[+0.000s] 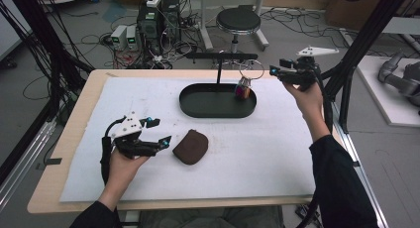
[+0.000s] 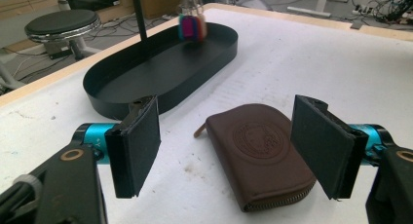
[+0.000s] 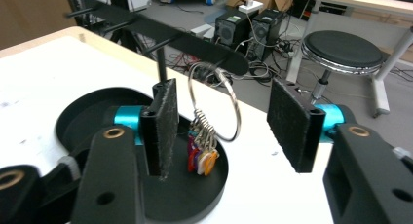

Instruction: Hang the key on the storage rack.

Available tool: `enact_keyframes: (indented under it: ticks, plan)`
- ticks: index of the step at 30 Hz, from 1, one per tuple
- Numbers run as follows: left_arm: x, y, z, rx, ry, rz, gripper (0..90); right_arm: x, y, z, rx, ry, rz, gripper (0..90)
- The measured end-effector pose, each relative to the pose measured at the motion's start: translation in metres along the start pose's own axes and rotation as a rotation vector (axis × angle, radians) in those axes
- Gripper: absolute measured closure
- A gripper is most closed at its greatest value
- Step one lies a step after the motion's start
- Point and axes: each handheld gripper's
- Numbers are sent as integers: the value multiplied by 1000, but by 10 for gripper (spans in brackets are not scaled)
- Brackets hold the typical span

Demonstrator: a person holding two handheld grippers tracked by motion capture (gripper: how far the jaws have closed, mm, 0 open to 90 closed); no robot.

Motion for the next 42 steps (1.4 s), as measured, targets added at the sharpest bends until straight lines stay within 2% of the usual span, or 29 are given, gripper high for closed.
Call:
enact_keyframes:
  ticks: [3, 4, 7, 9, 14, 18, 20, 21, 25, 31, 37, 42]
  plan:
    - [-2, 3, 4, 17, -8, -10, 255, 22, -9, 0, -9, 16, -37, 444]
    - [-3, 4, 5, 24, -7, -17, 254, 27, -11, -1, -12, 23, -33, 427]
    - [-7, 8, 9, 40, 8, -11, 250, 44, -18, 3, -10, 35, -65, 429]
    - [-8, 10, 11, 34, 13, -16, 250, 57, -25, 8, -6, 51, -76, 412]
    - [-10, 12, 14, 31, 30, -23, 250, 72, -39, 15, -21, 66, -96, 401]
    - [-9, 10, 17, 46, 34, -37, 249, 84, -62, 22, -30, 67, -112, 400]
    - [-7, 10, 18, 56, 23, -52, 248, 86, -65, 23, -37, 69, -106, 398]
    - [-7, 10, 17, 57, 20, -55, 248, 89, -73, 25, -43, 71, -102, 394]
    - [-6, 10, 14, 30, 37, -32, 247, 94, -85, 26, -69, 65, -112, 388]
    - [-1, 5, 14, 33, 46, -38, 245, 97, -108, 27, -107, 66, -111, 389]
    - [6, 1, 17, 51, 65, -50, 242, 96, -129, 29, -102, 51, -89, 386]
    - [8, -6, 17, 62, 72, -42, 242, 96, -147, 29, -87, 1, -85, 395]
Point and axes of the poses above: each handheld gripper's, and its own axes: x roughly backward along the jaws, y roughly out of its top, z roughly to its left, and after that the axes turned 13 degrees about -y, right-handed
